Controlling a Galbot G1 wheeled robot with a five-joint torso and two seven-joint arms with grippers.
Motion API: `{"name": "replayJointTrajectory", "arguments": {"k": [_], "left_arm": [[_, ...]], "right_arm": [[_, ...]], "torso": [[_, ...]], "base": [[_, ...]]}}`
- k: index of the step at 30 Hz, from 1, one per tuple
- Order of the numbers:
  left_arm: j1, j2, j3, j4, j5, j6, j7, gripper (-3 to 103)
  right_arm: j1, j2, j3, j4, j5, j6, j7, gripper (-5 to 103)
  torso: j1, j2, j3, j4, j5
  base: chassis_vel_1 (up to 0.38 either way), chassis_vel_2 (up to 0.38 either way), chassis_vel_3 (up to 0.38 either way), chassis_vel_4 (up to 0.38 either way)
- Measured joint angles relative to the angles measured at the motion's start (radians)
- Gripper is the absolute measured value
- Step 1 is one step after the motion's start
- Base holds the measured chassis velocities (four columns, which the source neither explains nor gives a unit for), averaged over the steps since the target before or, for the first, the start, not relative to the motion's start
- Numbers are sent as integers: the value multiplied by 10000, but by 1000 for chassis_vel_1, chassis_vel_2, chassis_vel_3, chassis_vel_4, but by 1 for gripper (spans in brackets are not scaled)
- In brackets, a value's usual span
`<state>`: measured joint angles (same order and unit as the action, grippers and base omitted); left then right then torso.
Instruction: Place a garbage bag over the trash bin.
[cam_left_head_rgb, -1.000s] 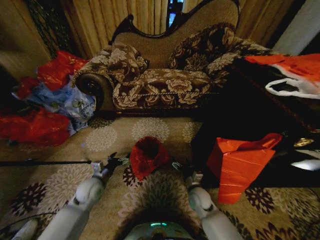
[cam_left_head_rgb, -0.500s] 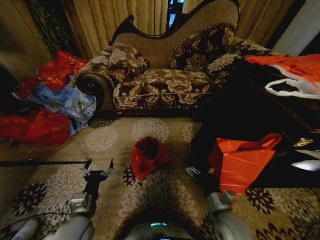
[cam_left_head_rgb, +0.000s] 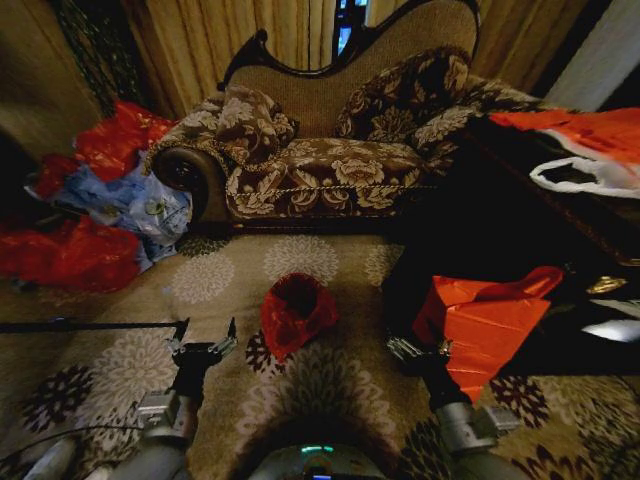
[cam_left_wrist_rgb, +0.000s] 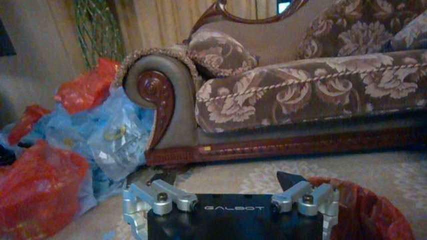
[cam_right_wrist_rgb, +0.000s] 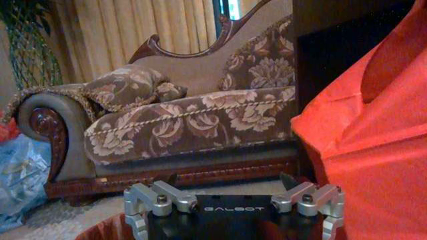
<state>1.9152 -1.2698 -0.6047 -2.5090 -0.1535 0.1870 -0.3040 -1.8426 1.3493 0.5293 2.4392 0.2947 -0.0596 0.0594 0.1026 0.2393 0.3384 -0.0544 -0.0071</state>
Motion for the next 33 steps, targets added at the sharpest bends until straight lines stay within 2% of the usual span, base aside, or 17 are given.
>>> {"name": "replayJointTrajectory", "arguments": {"k": [8, 13, 33], "left_arm": [[-274, 179, 293, 38, -152, -229, 121, 100], [-360, 245, 481, 59, 100, -383, 187, 100], [-302, 244, 497, 84, 238, -316, 227, 100]], "right_arm": [[-124, 204, 432, 78, 82, -35, -32, 100], [-133, 363, 561, 253, 187, -27, -45, 100], [-58, 258, 641, 367, 239, -138, 64, 100]], "torso": [[0, 0, 0, -1, 0], [1, -1, 0, -1, 0], [0, -1, 0, -1, 0]], "base": [[0, 0, 0, 0], [0, 0, 0, 0], [0, 0, 0, 0]]}}
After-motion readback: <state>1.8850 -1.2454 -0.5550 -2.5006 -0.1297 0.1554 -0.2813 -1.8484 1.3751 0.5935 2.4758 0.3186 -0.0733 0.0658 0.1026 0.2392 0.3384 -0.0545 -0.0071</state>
